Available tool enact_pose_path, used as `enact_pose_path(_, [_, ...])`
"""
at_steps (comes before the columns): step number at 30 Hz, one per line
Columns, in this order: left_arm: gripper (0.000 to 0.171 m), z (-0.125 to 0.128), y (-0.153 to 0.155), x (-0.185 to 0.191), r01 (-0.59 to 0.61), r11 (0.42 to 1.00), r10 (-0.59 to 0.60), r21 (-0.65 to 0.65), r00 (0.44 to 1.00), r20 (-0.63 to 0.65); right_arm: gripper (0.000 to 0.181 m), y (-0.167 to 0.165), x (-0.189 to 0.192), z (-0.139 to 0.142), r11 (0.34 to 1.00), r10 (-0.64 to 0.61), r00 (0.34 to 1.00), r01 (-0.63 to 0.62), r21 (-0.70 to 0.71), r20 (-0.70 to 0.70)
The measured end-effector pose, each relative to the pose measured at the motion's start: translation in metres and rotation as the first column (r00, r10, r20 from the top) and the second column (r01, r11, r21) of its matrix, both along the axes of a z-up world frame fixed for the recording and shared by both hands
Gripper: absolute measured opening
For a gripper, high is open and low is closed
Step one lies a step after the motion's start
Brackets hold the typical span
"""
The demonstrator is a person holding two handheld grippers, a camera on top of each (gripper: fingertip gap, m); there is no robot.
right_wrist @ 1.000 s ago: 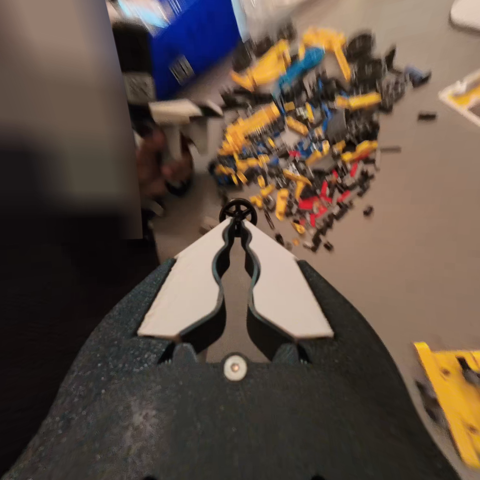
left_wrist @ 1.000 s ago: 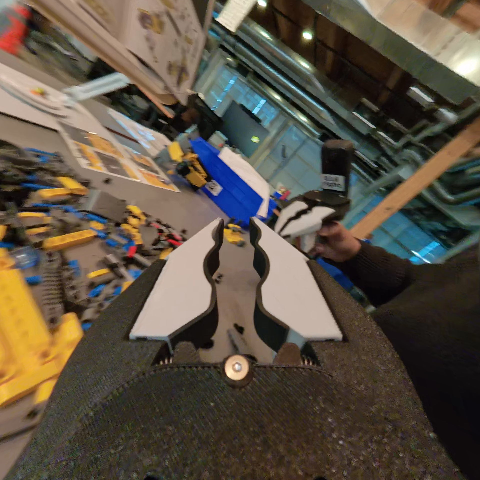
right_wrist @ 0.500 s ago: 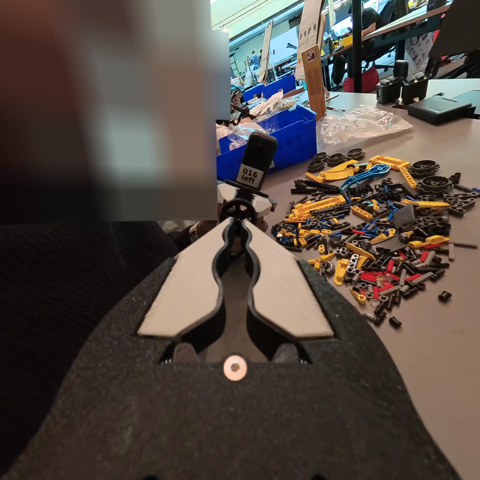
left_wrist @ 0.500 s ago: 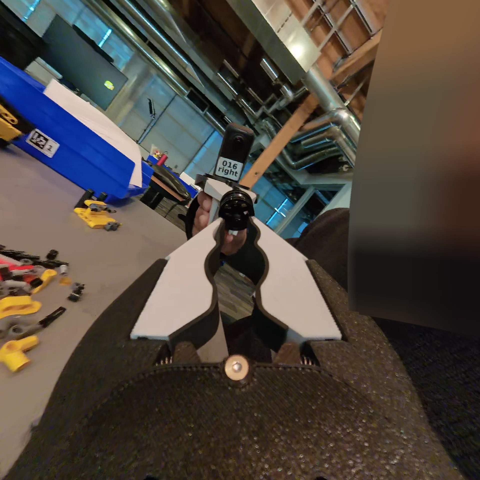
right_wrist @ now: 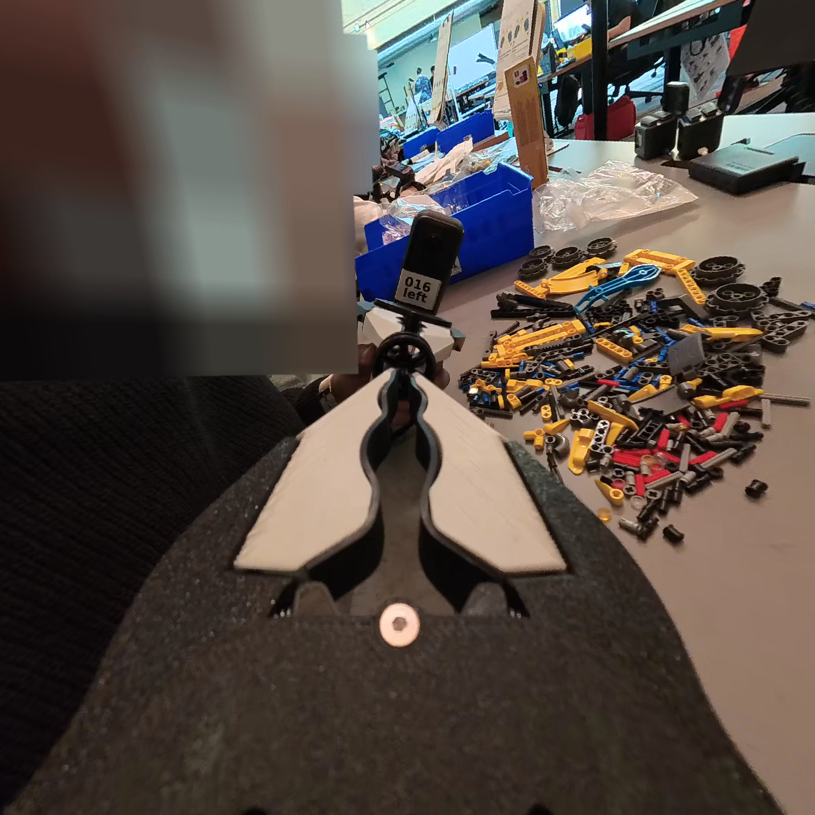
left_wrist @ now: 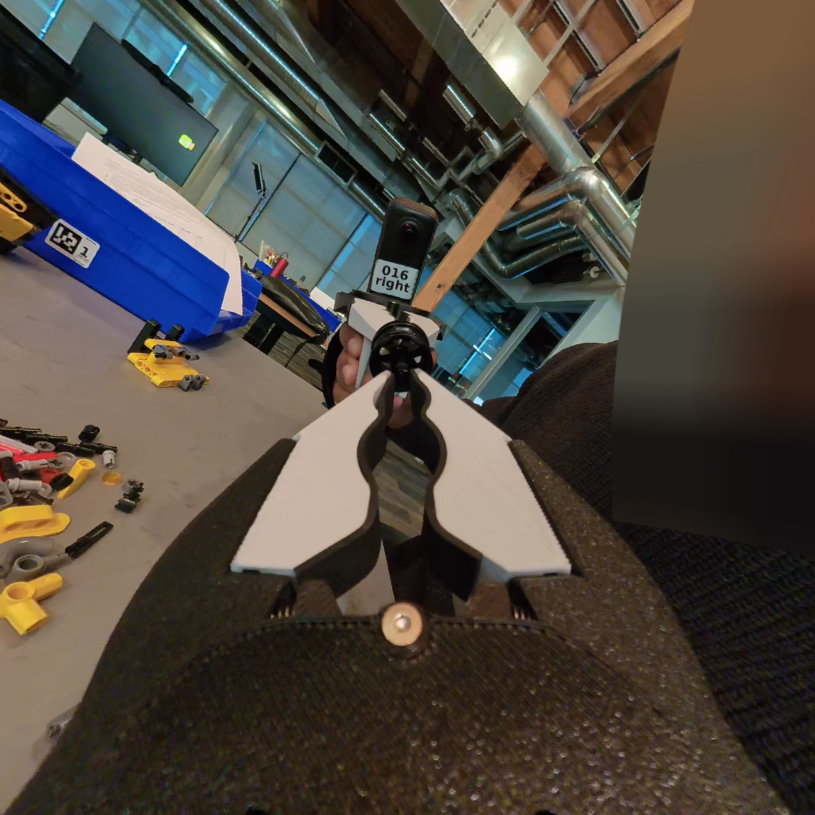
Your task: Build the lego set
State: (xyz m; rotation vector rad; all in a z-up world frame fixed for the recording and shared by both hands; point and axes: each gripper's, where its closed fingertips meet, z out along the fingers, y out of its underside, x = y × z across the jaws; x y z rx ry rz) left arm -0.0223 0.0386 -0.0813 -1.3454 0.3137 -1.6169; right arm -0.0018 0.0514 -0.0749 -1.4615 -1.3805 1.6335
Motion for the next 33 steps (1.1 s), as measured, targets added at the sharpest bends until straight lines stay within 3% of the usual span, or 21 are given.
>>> enact_pose_path(29, [0.003,-0.012,-0.001,0.006,0.016,0.999,-0.017,-0.030,0.998,-0.067,0.001,-0.005,0.009,-0.021,0.999,0.023,0.993,-0.028,0.046,0.117])
enact_pose_path(31, [0.016,-0.016,-0.001,0.011,0.031,0.999,-0.034,-0.034,0.994,-0.101,0.001,-0.006,0.010,-0.022,0.997,0.027,0.992,-0.035,0.063,0.126])
enact_pose_path(33, [0.014,-0.016,-0.004,0.016,0.051,0.998,-0.054,-0.027,0.992,-0.110,0.002,-0.009,0.011,-0.026,0.995,0.034,0.989,-0.046,0.085,0.144])
